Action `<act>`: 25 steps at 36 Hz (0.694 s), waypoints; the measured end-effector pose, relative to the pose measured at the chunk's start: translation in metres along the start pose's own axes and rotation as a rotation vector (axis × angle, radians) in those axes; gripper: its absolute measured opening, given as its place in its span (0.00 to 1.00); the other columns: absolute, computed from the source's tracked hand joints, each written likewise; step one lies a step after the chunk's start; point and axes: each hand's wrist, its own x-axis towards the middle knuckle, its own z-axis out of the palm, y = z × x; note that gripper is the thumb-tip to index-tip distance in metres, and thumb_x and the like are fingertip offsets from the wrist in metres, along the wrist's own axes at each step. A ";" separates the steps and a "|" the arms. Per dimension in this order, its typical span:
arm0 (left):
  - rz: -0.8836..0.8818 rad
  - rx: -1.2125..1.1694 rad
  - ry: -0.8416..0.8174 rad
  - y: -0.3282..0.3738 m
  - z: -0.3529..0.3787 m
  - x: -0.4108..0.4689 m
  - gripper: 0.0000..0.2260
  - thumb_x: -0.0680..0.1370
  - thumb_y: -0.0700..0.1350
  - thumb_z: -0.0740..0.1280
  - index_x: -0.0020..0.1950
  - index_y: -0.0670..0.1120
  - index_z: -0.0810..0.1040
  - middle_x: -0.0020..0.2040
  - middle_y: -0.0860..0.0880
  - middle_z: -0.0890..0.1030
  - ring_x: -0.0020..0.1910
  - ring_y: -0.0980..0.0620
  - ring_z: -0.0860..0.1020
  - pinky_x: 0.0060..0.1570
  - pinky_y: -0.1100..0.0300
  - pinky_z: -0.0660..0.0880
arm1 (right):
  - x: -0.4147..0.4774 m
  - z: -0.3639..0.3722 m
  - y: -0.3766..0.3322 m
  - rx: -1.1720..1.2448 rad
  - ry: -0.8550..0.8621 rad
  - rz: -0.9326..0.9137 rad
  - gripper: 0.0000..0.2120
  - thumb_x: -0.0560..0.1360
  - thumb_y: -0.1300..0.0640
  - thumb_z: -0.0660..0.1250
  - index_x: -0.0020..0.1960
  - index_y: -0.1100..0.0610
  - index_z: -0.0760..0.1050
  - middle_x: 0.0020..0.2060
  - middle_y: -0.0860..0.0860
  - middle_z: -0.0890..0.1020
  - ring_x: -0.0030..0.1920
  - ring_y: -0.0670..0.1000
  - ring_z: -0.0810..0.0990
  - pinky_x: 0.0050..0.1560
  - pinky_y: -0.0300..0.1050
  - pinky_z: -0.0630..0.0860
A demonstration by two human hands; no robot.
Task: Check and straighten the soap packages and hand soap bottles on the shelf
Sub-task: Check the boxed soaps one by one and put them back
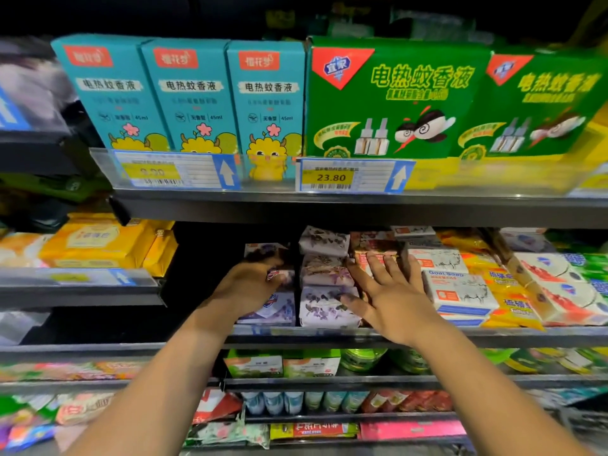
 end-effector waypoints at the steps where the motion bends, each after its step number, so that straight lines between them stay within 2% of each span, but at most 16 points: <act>1: -0.007 0.009 0.023 0.003 0.000 -0.004 0.12 0.82 0.52 0.62 0.65 0.56 0.76 0.57 0.51 0.81 0.47 0.51 0.80 0.43 0.64 0.75 | 0.000 -0.001 0.000 0.000 -0.005 0.003 0.41 0.70 0.26 0.31 0.80 0.40 0.40 0.81 0.52 0.42 0.80 0.58 0.39 0.74 0.62 0.28; 4: 0.001 -0.138 0.091 0.002 0.004 -0.009 0.04 0.80 0.47 0.67 0.52 0.56 0.80 0.45 0.55 0.82 0.41 0.55 0.79 0.37 0.71 0.73 | 0.000 -0.005 -0.002 0.021 0.006 0.014 0.40 0.72 0.24 0.34 0.80 0.39 0.44 0.81 0.52 0.47 0.80 0.58 0.43 0.75 0.61 0.30; 5: 0.004 -0.210 0.091 0.003 0.003 -0.011 0.05 0.79 0.44 0.68 0.49 0.55 0.80 0.42 0.54 0.83 0.40 0.54 0.80 0.38 0.69 0.75 | 0.000 -0.007 -0.002 0.038 0.012 0.008 0.37 0.74 0.25 0.37 0.79 0.38 0.47 0.81 0.51 0.49 0.80 0.58 0.45 0.76 0.61 0.32; 7: -0.022 -0.265 0.083 0.008 -0.002 -0.011 0.08 0.78 0.42 0.69 0.47 0.56 0.80 0.44 0.51 0.85 0.42 0.50 0.83 0.46 0.57 0.81 | -0.002 -0.016 -0.001 0.093 0.041 -0.021 0.33 0.76 0.27 0.45 0.78 0.38 0.54 0.80 0.47 0.57 0.80 0.56 0.50 0.77 0.61 0.37; 8: -0.031 -0.248 0.087 0.012 -0.005 -0.011 0.07 0.79 0.43 0.68 0.50 0.56 0.81 0.47 0.51 0.85 0.46 0.50 0.83 0.50 0.55 0.80 | -0.001 -0.020 0.001 0.114 0.061 -0.042 0.31 0.77 0.28 0.49 0.76 0.39 0.59 0.78 0.46 0.60 0.79 0.55 0.54 0.77 0.60 0.41; 10: -0.028 -0.225 0.097 0.027 -0.013 -0.012 0.07 0.80 0.47 0.66 0.57 0.54 0.81 0.52 0.53 0.84 0.51 0.53 0.82 0.52 0.62 0.77 | -0.002 -0.031 0.007 0.104 0.091 -0.081 0.27 0.77 0.33 0.56 0.73 0.41 0.67 0.75 0.45 0.68 0.75 0.51 0.63 0.76 0.54 0.54; 12: 0.006 -0.198 0.089 0.048 -0.022 -0.015 0.10 0.81 0.50 0.64 0.61 0.53 0.79 0.54 0.55 0.83 0.54 0.55 0.80 0.52 0.65 0.74 | -0.003 -0.040 0.017 0.129 0.137 -0.094 0.23 0.78 0.36 0.58 0.70 0.42 0.70 0.70 0.45 0.73 0.70 0.51 0.70 0.70 0.47 0.65; 13: 0.031 -0.187 0.096 0.061 -0.025 -0.017 0.10 0.81 0.51 0.64 0.62 0.53 0.79 0.55 0.55 0.82 0.54 0.55 0.79 0.51 0.64 0.73 | -0.006 -0.046 0.023 0.156 0.156 -0.082 0.21 0.79 0.37 0.58 0.69 0.42 0.71 0.69 0.45 0.75 0.68 0.52 0.72 0.66 0.44 0.68; 17: 0.118 -0.189 0.101 0.117 -0.021 -0.020 0.09 0.80 0.51 0.65 0.60 0.56 0.79 0.51 0.54 0.83 0.52 0.53 0.80 0.50 0.61 0.73 | -0.011 -0.053 0.063 0.143 0.220 -0.082 0.23 0.79 0.37 0.59 0.72 0.43 0.71 0.67 0.47 0.78 0.67 0.53 0.75 0.62 0.42 0.70; 19: 0.154 -0.154 0.073 0.152 -0.014 -0.021 0.11 0.81 0.53 0.64 0.62 0.58 0.77 0.55 0.53 0.82 0.55 0.51 0.80 0.51 0.61 0.73 | -0.017 -0.051 0.090 0.163 0.293 -0.072 0.19 0.77 0.42 0.67 0.65 0.48 0.78 0.57 0.50 0.84 0.58 0.56 0.81 0.54 0.44 0.75; 21: 0.198 -0.057 0.047 0.185 -0.005 -0.018 0.14 0.81 0.55 0.62 0.67 0.59 0.73 0.63 0.56 0.77 0.59 0.52 0.77 0.51 0.65 0.68 | -0.027 -0.050 0.121 0.156 0.324 -0.044 0.16 0.70 0.47 0.76 0.56 0.50 0.82 0.47 0.52 0.86 0.48 0.55 0.85 0.46 0.42 0.77; 24: 0.288 -0.013 0.023 0.231 0.013 -0.011 0.18 0.81 0.57 0.61 0.71 0.59 0.70 0.71 0.59 0.68 0.64 0.54 0.73 0.56 0.65 0.66 | -0.044 -0.050 0.174 0.084 0.203 0.049 0.17 0.74 0.52 0.72 0.62 0.53 0.79 0.55 0.54 0.83 0.56 0.54 0.80 0.57 0.45 0.73; 25: 0.312 -0.022 0.018 0.246 0.020 -0.007 0.18 0.81 0.57 0.61 0.71 0.58 0.70 0.72 0.59 0.67 0.66 0.54 0.72 0.58 0.65 0.65 | -0.047 -0.046 0.193 0.136 0.209 0.057 0.14 0.75 0.52 0.71 0.60 0.53 0.80 0.53 0.53 0.83 0.56 0.53 0.81 0.56 0.47 0.75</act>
